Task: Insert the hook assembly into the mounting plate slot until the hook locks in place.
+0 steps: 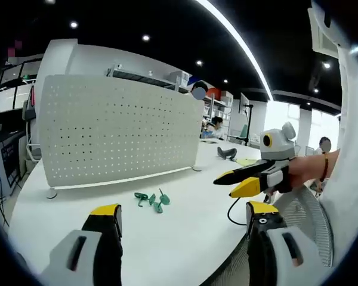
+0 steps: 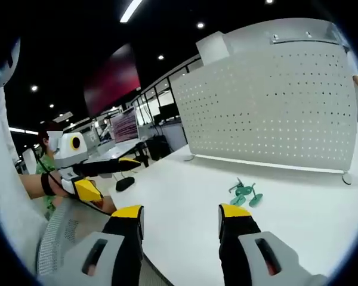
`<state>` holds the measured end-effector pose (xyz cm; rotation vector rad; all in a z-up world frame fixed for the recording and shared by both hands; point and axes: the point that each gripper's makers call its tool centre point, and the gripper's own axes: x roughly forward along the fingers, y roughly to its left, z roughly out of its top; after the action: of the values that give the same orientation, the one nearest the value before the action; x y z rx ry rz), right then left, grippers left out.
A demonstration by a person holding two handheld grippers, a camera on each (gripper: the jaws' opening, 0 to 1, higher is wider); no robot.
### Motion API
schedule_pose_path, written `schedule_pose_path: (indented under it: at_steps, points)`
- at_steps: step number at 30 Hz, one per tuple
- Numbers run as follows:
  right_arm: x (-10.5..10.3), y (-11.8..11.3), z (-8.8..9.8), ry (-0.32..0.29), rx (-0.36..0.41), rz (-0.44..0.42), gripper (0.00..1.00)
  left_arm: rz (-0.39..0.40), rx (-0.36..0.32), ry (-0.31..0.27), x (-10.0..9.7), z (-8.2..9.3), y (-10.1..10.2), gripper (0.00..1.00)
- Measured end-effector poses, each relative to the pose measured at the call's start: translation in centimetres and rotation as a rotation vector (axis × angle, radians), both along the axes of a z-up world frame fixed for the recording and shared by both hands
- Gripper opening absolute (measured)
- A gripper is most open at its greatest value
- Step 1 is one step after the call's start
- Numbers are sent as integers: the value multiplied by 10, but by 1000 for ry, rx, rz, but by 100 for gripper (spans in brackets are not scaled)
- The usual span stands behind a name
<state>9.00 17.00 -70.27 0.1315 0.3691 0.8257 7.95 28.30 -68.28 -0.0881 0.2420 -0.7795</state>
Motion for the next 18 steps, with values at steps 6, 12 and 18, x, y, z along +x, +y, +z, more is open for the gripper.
schedule_pose_path:
  at_steps: [6, 12, 18]
  points:
    - [2, -5, -1, 1, -5, -4, 54, -5, 14, -2, -1, 0, -1, 89]
    - [3, -9, 0, -4, -22, 3, 60, 2, 18, -11, 4, 6, 2, 91]
    - [6, -11, 2, -14, -38, 15, 59, 3, 13, -24, 6, 13, 3, 91]
